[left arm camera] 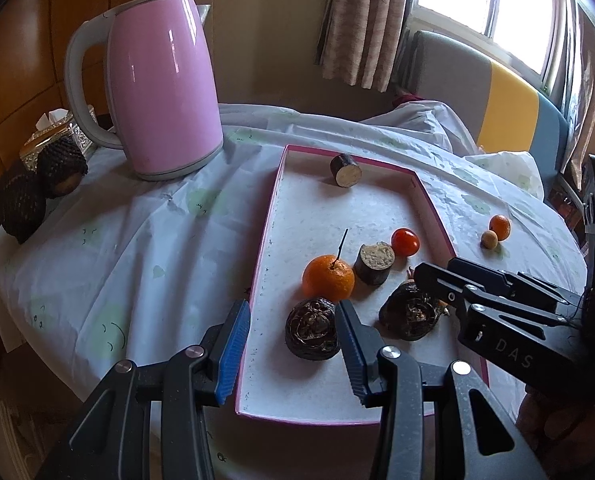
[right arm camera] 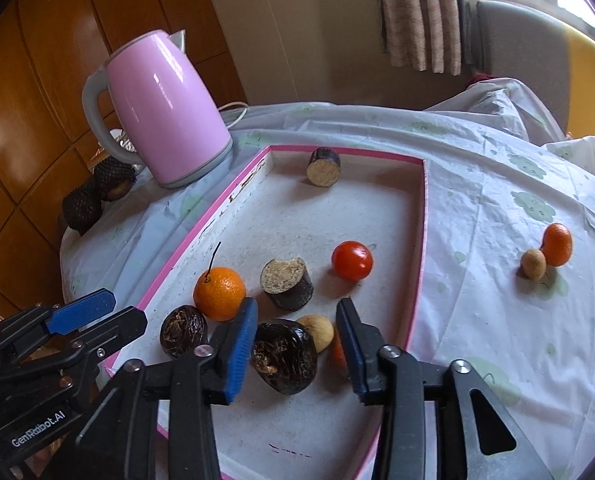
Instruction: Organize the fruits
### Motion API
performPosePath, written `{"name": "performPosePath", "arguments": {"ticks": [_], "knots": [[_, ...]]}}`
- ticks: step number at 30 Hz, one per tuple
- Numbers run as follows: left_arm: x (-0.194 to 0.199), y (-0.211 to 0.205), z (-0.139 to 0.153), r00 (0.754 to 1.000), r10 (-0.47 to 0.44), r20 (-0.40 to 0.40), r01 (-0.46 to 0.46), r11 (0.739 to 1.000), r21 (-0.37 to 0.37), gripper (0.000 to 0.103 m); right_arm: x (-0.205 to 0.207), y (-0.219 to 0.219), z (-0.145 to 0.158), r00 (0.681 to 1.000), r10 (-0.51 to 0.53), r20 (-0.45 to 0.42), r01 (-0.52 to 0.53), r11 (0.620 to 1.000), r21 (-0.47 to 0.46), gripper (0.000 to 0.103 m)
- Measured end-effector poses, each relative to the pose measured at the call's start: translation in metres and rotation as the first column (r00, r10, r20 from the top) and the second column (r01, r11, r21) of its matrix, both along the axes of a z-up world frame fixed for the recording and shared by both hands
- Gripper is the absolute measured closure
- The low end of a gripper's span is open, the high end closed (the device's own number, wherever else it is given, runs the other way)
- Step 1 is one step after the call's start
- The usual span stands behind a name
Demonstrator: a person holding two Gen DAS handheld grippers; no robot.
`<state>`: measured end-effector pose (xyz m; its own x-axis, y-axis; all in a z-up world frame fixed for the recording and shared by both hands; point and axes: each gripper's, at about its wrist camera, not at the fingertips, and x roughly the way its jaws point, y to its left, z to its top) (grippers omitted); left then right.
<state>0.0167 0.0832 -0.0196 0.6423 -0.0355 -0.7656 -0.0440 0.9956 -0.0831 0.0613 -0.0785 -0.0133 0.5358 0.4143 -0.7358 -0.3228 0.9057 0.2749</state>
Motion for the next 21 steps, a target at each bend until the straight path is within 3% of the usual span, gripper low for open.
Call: {"name": "performPosePath", "arguments": {"ticks": [21], "knots": [[-0.002, -0.029, 0.008, 0.997, -0.075, 0.011, 0.075, 0.996, 0.038, 0.058, -0.012, -0.080, 0.002, 0.975, -0.222, 0.017, 0.222, 0.975, 0.012, 0.053]]}}
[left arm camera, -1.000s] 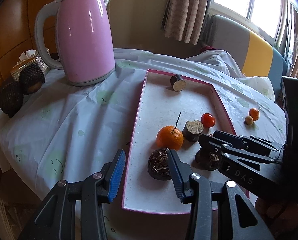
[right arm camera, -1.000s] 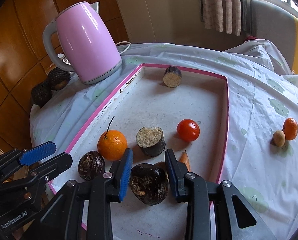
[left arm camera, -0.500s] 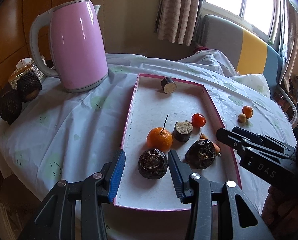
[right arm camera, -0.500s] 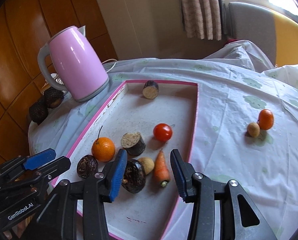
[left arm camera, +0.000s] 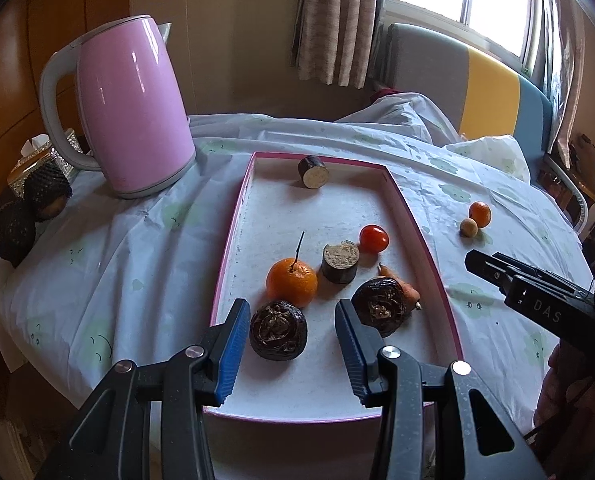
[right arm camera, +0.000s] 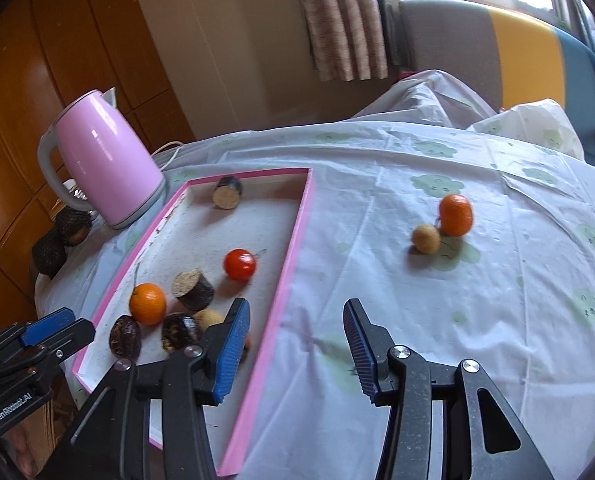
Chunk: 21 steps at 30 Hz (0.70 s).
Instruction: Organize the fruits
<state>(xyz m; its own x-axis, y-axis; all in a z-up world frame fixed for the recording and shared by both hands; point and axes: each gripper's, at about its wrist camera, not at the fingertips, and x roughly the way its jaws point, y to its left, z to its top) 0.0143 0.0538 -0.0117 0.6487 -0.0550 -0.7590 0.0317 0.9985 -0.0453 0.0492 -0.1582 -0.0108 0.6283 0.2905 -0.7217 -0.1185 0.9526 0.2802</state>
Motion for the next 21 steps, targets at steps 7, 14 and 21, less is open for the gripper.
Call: {"name": "performPosePath", "arguments": {"ticks": [7, 14, 21], "knots": [[0.004, -0.013, -0.002, 0.999, -0.051, -0.012, 0.051, 0.999, -0.015, 0.058, 0.004, -0.039, -0.008, 0.994, -0.104, -0.019, 0.104, 0.995, -0.003, 0.053], [0.012, -0.020, -0.005, 0.997, -0.069, -0.037, 0.067, 0.996, -0.054, 0.058, 0.018, -0.075, -0.015, 0.980, -0.197, -0.021, 0.196, 0.980, -0.041, 0.053], [0.022, -0.033, -0.006, 0.992, -0.118, -0.049, 0.116, 0.993, -0.039, 0.058, 0.054, -0.094, -0.019, 0.971, -0.236, -0.026, 0.234, 0.971, -0.049, 0.053]]}}
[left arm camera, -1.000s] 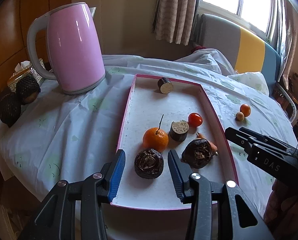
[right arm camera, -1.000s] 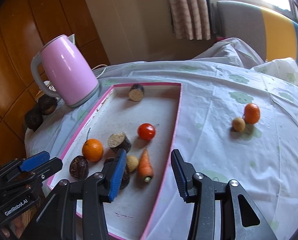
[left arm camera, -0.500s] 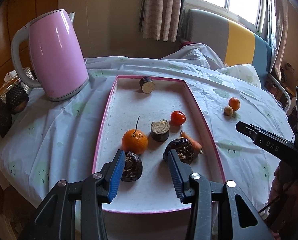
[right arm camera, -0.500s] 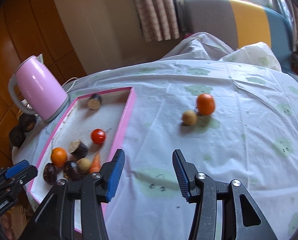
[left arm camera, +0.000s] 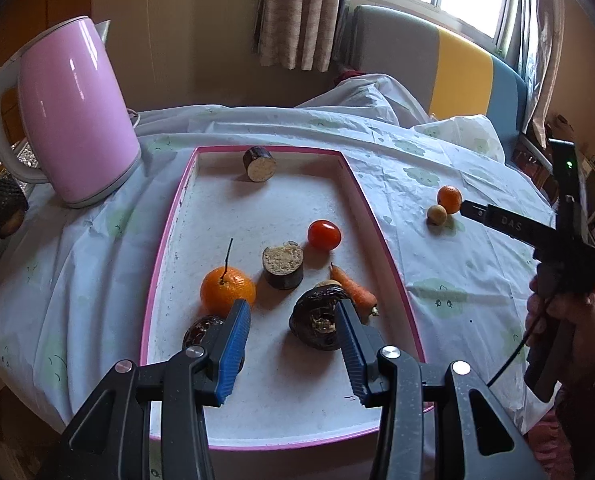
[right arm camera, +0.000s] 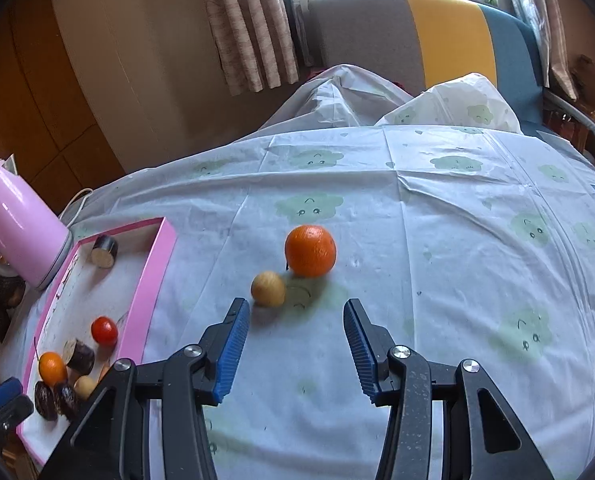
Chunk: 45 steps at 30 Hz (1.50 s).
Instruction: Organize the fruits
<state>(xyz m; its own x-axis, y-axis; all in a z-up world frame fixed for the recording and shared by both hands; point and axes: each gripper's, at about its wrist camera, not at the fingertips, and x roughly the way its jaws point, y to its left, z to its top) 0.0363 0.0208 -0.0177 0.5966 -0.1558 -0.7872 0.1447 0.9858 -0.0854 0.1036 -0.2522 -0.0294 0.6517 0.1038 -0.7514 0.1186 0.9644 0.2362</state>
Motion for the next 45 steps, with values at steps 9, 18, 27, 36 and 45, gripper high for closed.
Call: {"name": "performPosePath", "arguments": {"ticks": [9, 18, 27, 36, 45], "knots": [[0.020, -0.018, 0.001, 0.999, -0.035, -0.010, 0.035, 0.999, -0.008, 0.058, 0.055, -0.002, -0.020, 0.999, -0.002, -0.053, 0.001, 1.000, -0.023, 0.053], [0.046, -0.049, 0.009, 0.994, -0.108, -0.017, 0.107, 0.992, -0.073, 0.058, 0.045, -0.018, -0.026, 0.998, -0.001, -0.060, 0.000, 1.000, -0.020, 0.066], [0.075, -0.108, 0.001, 0.973, -0.222, -0.066, 0.216, 0.973, -0.083, 0.061, 0.004, -0.061, -0.027, 0.994, -0.088, -0.059, 0.088, 0.996, -0.002, 0.066], [0.110, -0.150, -0.020, 0.959, -0.245, -0.142, 0.230, 0.967, -0.114, 0.061, -0.004, -0.066, -0.031, 0.996, -0.085, -0.025, 0.086, 0.996, 0.014, 0.065], [0.138, -0.177, -0.044, 0.953, -0.234, -0.195, 0.214, 0.970, -0.118, 0.061, -0.005, -0.068, -0.032, 0.996, -0.087, -0.018, 0.087, 0.996, 0.028, 0.065]]}}
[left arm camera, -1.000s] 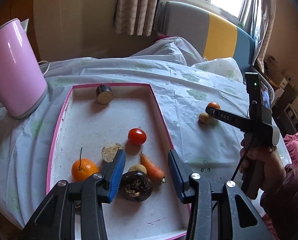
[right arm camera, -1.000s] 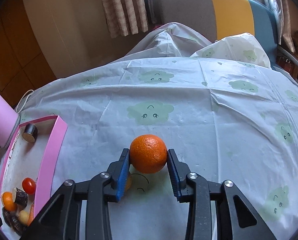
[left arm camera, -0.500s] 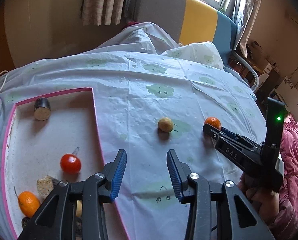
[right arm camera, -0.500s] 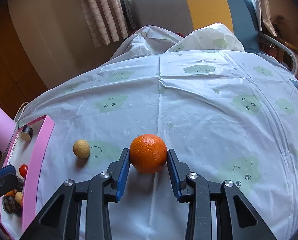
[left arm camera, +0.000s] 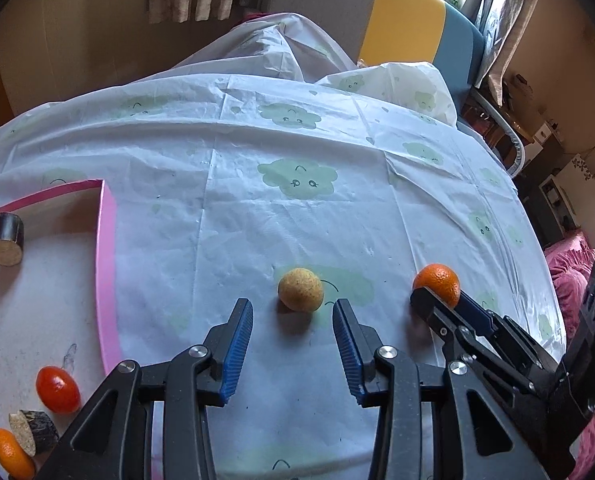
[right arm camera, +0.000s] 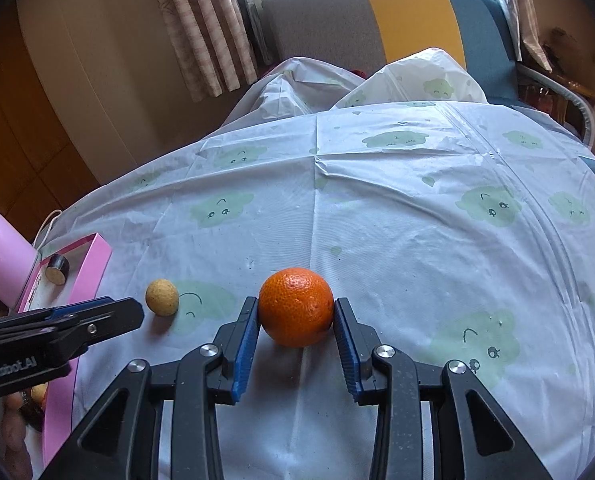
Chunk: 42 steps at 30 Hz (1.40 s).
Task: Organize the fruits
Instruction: 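Grasp the mandarin orange with the right gripper while the left gripper grasps the small brown ball, then carry the small brown ball into the tray and open the left gripper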
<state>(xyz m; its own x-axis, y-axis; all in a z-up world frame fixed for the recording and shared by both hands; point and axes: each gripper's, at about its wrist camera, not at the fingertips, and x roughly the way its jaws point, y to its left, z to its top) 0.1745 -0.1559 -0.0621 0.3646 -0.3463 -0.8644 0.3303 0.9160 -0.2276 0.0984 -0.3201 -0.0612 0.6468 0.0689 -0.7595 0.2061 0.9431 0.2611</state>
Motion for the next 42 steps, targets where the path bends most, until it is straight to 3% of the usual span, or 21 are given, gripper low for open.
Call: {"name": "performPosePath", "arguments": {"ticks": [4, 5, 7, 12, 24, 27, 34, 42], "knots": [[0.008, -0.011, -0.010, 1.000, -0.008, -0.005, 0.009, 1.000, 0.016, 0.063, 0.000, -0.001, -0.001, 1.000, 0.000, 0.004, 0.000, 1.000, 0.005, 0.066], [0.010, -0.014, -0.014, 1.000, -0.012, -0.012, 0.012, 1.000, 0.022, 0.072, 0.000, -0.001, -0.001, 1.000, 0.000, 0.004, 0.000, 1.000, 0.005, 0.066], [0.010, -0.018, -0.015, 1.000, -0.023, 0.021, 0.022, 0.999, 0.041, 0.076, -0.001, 0.000, 0.000, 1.000, -0.001, 0.005, 0.001, 1.000, 0.004, 0.066], [0.003, -0.017, -0.013, 0.999, -0.033, 0.038, 0.031, 0.998, 0.050, 0.076, 0.000, 0.001, -0.001, 1.000, 0.001, 0.006, -0.001, 1.000, -0.005, 0.066], [-0.040, 0.019, 0.038, 0.984, 0.003, 0.177, -0.011, 0.999, 0.048, 0.076, -0.001, 0.007, 0.002, 1.000, 0.014, -0.008, -0.014, 0.999, -0.048, 0.066], [-0.050, 0.034, 0.049, 0.975, 0.018, 0.220, -0.030, 0.998, 0.052, 0.076, -0.004, 0.012, 0.003, 1.000, 0.024, -0.013, -0.025, 0.998, -0.056, 0.066], [-0.066, 0.092, 0.061, 0.965, 0.105, 0.238, -0.116, 0.993, 0.032, 0.076, -0.016, 0.035, 0.007, 0.997, 0.079, -0.021, -0.080, 0.995, -0.063, 0.066], [-0.057, 0.182, 0.046, 0.931, 0.291, 0.220, -0.312, 0.948, 0.065, 0.076, -0.024, 0.070, 0.011, 0.989, 0.147, -0.035, -0.150, 0.985, -0.087, 0.066]]}}
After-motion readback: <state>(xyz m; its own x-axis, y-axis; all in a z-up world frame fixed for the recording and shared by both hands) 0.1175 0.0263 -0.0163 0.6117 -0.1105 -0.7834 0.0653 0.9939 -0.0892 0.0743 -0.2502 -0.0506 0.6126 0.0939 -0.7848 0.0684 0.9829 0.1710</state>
